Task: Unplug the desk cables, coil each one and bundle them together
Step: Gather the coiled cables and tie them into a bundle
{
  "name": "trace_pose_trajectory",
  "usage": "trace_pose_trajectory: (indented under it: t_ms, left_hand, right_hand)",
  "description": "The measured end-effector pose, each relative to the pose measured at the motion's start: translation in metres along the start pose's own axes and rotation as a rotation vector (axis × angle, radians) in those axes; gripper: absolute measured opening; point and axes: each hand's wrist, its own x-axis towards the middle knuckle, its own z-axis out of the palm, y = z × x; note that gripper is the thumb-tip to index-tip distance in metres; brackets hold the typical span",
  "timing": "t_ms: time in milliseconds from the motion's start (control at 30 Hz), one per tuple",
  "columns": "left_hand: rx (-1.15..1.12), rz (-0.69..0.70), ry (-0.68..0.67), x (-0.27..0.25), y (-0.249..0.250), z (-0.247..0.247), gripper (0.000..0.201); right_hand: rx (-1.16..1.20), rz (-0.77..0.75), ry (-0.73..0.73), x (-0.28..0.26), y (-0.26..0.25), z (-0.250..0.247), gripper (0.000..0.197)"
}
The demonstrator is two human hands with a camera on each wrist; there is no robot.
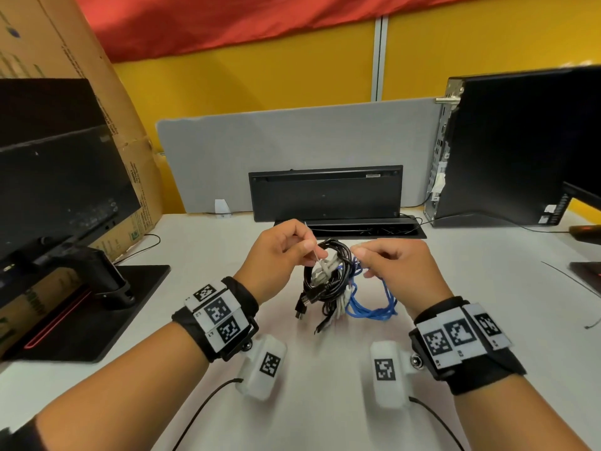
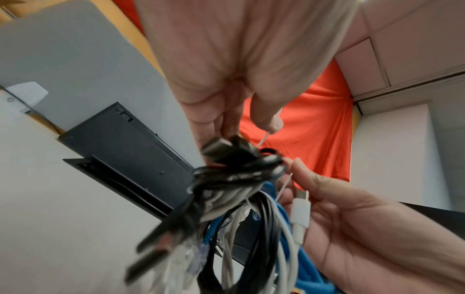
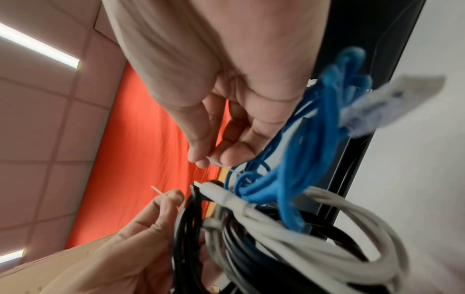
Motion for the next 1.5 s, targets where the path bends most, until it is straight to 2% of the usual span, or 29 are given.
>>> trace_pose_trajectory:
  t_ms: [200, 400, 567, 700, 800, 900, 1000, 1133, 1267, 1367, 1500]
  left_hand:
    - [0.073, -0.026, -0.091, 0.002, 0.003, 0.003, 0.02]
    - [0.182, -0.031, -0.165, 0.0, 0.008, 0.007, 0.019]
    - [0.109, -0.076, -0.186, -0.003, 0.015, 0.013, 0.026]
    - [-0.014, -0.161, -0.208, -0.006, 0.017, 0.016, 0.02]
    - [-0.048, -0.202, -0.193, -0.006, 0.016, 0.018, 0.016]
    - [-0.053, -0.243, -0.164, -0.003, 0.016, 0.019, 0.011]
    - [-0.087, -0.281, -0.177, 0.002, 0.016, 0.019, 0.013]
    - [-0.125, -0.323, -0.2, 0.007, 0.017, 0.019, 0.013]
    - [-0.045, -0.317, -0.206, 0.012, 0.018, 0.012, 0.006]
    - [0.038, -0.345, -0.171, 0.018, 0.018, -0.005, 0.017]
    - [0.299, -0.437, -0.142, 0.02, 0.014, -0.043, 0.019]
  right_hand:
    - [0.089, -0.012, -0.003, -0.002, -0.003, 0.008, 0.013]
    - [0.026, -0.07, -0.047, -0.001, -0.007, 0.011, 0.01]
    - [0.02, -0.114, -0.061, -0.001, -0.008, 0.012, 0.013]
    - [-0.004, -0.115, -0.085, -0.002, -0.003, 0.014, 0.014]
    - [-0.001, -0.112, -0.083, -0.003, 0.0, 0.015, 0.01]
    - [0.005, -0.114, -0.064, -0.003, 0.001, 0.014, 0.014]
    - [0.001, -0.121, -0.069, -0.003, 0.002, 0.016, 0.019]
    - [0.001, -0.124, -0.064, -0.003, 0.004, 0.019, 0.013]
    - [-0.023, -0.142, -0.029, -0.003, 0.005, 0.021, 0.018]
    - [-0.049, -0.155, -0.023, -0.003, 0.006, 0.021, 0.016]
    - [-0.099, -0.148, -0.035, -0.002, 0.007, 0.022, 0.012]
